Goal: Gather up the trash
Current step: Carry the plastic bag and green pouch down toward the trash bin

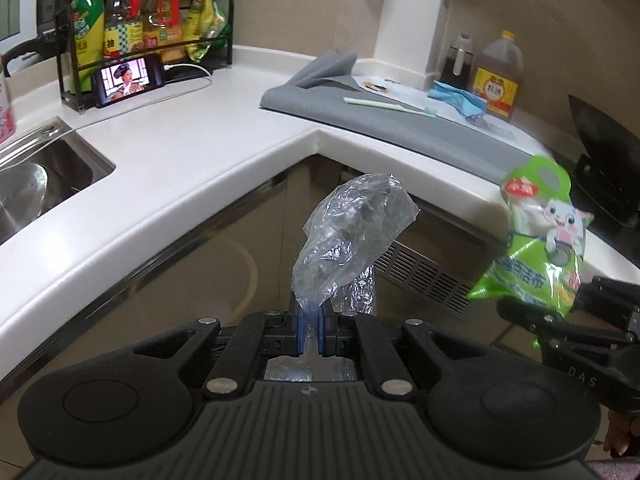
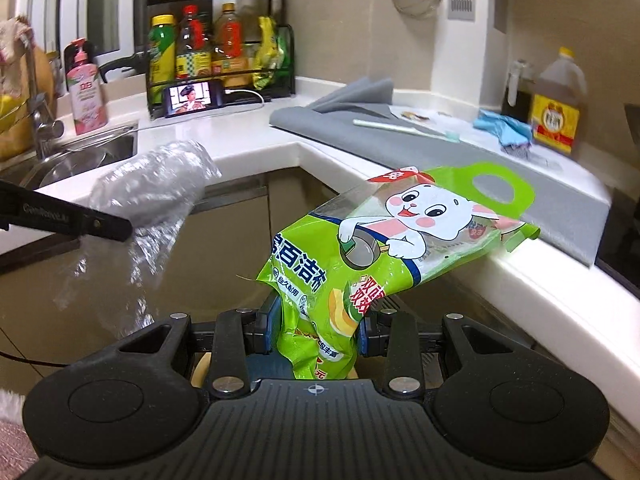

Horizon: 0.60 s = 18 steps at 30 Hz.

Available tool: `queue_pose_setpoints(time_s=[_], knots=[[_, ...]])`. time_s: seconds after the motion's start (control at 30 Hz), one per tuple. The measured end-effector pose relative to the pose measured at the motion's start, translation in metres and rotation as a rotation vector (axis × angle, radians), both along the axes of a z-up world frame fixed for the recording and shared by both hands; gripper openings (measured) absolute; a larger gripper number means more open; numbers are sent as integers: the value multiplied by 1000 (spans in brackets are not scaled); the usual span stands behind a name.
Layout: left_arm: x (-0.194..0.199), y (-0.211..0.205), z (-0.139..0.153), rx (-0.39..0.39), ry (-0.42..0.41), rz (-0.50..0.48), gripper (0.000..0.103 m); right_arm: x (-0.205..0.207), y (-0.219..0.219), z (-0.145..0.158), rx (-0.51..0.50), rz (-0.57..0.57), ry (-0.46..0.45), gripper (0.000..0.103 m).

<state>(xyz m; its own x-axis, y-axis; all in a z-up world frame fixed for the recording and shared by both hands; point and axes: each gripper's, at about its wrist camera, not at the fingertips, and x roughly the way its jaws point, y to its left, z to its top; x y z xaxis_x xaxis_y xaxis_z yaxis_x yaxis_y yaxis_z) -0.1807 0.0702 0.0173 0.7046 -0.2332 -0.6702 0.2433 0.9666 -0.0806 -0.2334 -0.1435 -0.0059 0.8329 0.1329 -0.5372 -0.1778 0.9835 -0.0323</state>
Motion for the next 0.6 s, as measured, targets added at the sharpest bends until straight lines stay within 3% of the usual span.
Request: queue_pose_setpoints(time_s=[0.6], knots=[[-6, -7, -6, 20, 15, -22, 6, -3, 2, -1, -7, 2, 5, 38]])
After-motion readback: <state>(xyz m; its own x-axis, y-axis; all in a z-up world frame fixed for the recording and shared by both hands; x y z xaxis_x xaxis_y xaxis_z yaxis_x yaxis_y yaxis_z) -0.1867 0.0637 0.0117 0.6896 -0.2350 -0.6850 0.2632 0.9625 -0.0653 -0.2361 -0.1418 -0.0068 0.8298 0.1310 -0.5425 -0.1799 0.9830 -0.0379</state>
